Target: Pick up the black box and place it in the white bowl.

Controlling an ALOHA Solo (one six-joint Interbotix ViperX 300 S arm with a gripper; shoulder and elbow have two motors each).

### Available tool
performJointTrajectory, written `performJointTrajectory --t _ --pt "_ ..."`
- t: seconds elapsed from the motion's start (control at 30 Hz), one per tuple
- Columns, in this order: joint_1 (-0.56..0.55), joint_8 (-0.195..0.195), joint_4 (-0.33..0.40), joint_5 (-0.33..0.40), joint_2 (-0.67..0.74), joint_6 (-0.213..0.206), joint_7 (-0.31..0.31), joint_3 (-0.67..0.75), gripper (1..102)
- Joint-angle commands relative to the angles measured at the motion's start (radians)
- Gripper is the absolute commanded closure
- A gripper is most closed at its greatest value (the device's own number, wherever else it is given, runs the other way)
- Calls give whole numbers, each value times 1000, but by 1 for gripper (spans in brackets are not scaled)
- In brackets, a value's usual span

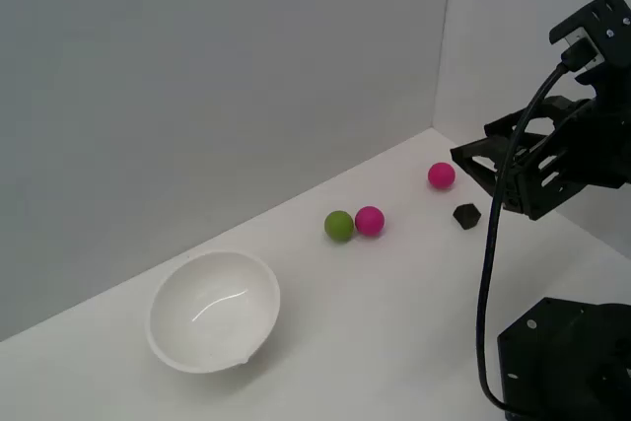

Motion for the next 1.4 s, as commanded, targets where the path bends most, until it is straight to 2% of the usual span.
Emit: performJointTrajectory --t 0.0,0.73,1.03,1.23,1.37 --pt "28 17 -3 -5 12 -2 5 15 34" --pt "28 15 -9 -12 26 -2 14 29 34" --pt "52 15 -89 -94 -101 0 66 -97 34" --pt "69 15 -152 -160 -206 5 124 -202 34" --pt "84 14 -178 -184 -265 20 137 -265 34"
